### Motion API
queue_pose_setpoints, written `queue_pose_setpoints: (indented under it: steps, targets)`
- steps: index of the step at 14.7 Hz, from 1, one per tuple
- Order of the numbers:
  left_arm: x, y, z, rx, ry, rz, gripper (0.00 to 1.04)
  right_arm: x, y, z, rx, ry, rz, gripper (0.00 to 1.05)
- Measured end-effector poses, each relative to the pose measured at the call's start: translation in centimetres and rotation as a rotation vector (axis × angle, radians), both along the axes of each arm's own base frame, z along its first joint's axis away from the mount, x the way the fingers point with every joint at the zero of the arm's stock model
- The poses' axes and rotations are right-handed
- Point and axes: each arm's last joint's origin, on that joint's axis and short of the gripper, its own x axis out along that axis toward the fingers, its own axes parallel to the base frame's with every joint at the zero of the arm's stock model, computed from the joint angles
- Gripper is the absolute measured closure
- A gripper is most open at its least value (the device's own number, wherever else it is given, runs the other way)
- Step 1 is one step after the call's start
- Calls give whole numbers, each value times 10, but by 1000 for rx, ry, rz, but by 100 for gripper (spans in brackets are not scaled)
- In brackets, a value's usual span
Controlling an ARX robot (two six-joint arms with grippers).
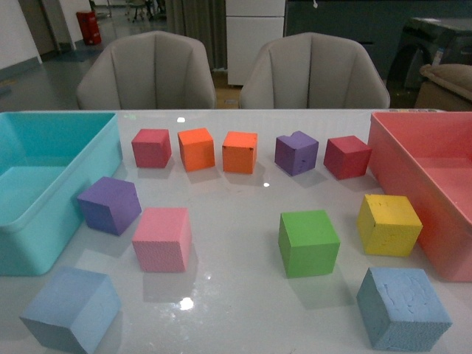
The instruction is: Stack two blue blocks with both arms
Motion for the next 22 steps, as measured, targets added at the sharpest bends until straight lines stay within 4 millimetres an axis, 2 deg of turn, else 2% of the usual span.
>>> queue_pose_setpoints:
  steps: [15,16,17,18,20,21,22]
  targets:
    - [0,0,0,0,0,0,7,0,0,0,0,0,0,6]
    - [0,0,0,0,0,0,7,1,0,-1,20,16,-61,6]
    - [0,0,0,0,0,0,7,10,-2,8,76,26,-185,6]
    - [0,0,0,0,-1,1,7,26,-6,30,107,-8,-253,6]
    - [0,0,0,0,0,0,7,65,5,63,113,17,-132,6]
    - [0,0,0,0,0,0,7,86,11,63,107,129,-79,6]
    - [0,0,0,0,0,0,7,106,15,52,101,261,-62,6]
